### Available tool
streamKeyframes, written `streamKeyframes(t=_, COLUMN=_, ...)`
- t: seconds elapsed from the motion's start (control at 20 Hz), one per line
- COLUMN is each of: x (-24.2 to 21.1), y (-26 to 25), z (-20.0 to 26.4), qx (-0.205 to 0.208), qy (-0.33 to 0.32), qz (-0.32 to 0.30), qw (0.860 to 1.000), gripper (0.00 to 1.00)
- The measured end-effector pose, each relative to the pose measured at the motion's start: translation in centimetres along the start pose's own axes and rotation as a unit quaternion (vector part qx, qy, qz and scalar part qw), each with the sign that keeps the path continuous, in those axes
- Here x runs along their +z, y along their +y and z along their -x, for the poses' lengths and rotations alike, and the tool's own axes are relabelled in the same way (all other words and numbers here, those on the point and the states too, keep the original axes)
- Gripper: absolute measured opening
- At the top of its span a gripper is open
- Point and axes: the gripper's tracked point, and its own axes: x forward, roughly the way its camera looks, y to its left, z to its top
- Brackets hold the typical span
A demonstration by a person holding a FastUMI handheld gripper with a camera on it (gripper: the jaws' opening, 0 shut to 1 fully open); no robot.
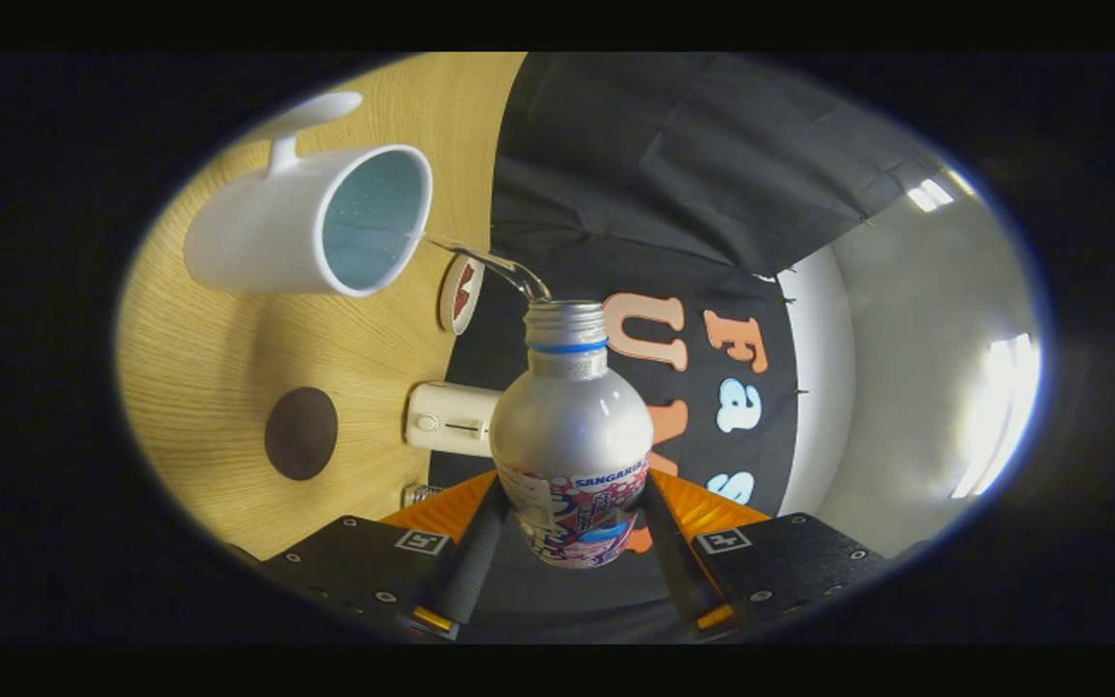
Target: Take the bottle from table, then pour the juice into the cup, finally place the bottle on the coaster
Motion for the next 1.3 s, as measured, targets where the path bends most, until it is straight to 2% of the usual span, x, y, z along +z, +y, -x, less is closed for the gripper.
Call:
streamKeyframes(t=0.8, x=0.37, y=-0.13, z=-0.2, qx=0.007, qy=-0.014, qz=0.02, qw=1.0, gripper=0.77)
streamKeyframes(t=1.3, x=0.98, y=-0.71, z=-0.28, qx=0.002, qy=-0.04, qz=0.056, qw=0.998, gripper=0.77)
